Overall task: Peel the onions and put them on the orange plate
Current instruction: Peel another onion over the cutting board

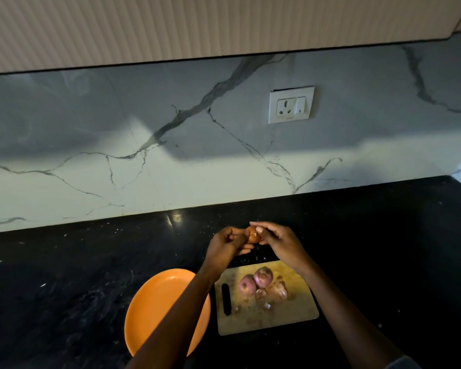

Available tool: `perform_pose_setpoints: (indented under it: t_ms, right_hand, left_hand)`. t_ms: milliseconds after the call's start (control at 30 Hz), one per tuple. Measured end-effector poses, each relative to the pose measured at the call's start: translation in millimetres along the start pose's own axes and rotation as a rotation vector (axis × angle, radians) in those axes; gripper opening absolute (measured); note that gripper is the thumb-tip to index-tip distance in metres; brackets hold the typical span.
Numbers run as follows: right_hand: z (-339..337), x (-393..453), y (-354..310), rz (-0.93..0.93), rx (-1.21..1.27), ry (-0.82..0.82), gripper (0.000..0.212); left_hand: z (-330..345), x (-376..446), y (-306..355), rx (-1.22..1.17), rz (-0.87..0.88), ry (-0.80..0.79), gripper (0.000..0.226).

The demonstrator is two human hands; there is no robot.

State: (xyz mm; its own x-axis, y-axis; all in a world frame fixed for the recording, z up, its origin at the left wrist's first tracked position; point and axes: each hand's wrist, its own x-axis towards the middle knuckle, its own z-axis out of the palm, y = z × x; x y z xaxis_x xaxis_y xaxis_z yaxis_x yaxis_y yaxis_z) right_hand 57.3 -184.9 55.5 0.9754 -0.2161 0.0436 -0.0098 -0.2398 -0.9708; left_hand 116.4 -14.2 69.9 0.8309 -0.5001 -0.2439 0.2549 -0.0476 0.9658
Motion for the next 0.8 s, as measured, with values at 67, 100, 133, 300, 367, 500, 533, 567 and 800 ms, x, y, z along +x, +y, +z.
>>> perform_pose_setpoints:
  t_ms: [67,100,133,300,367,500,533,567,800]
  right_hand:
    - [0.4,0.2,-0.5,0.000,-0.003,-0.002,0.027]
    - [0.6,0.2,-0.3,-0.001,-0.004,-0.006,0.027]
    - [0.9,0.6,0.1,-0.001,-0.004,-0.006,0.027]
    - [2.0,-0.4,-0.7,0.007,0.013,-0.008,0.027]
    - [3.2,-1.7,-0.5,0.011,0.023,-0.011,0.025]
    - [4.6,-2.8,-0.6,0.032,0.040,0.007,0.023]
    - [5.0,-2.8,-0.9,0.026,0.036,0.010,0.023]
    - [5.3,-3.3,-1.1,0.017,0.030,0.010,0.023]
    - [6.0,1.1,-2.4,0.014,0.091,0.053,0.018]
  left_hand:
    - [1.1,0.2,2.1,0.012,0.001,0.006,0.011]
    - [0.9,-0.3,3.4,0.020,0.004,0.004,0.010]
    - [0.3,-0.5,4.4,0.023,0.008,-0.001,0.009]
    - [-1.4,-2.6,2.7,0.030,0.024,0.003,0.007]
    - [-1.6,-4.2,0.5,0.036,0.044,0.005,0.007]
    - [-2.0,-4.8,-6.4,0.021,0.052,0.033,0.009]
    - [-1.7,-3.8,-8.0,0.023,0.047,0.037,0.009]
    - [-1.3,-3.0,-9.2,0.025,0.038,0.037,0.009]
    - [0.8,-3.7,-3.5,0.001,0.093,-0.051,0.025]
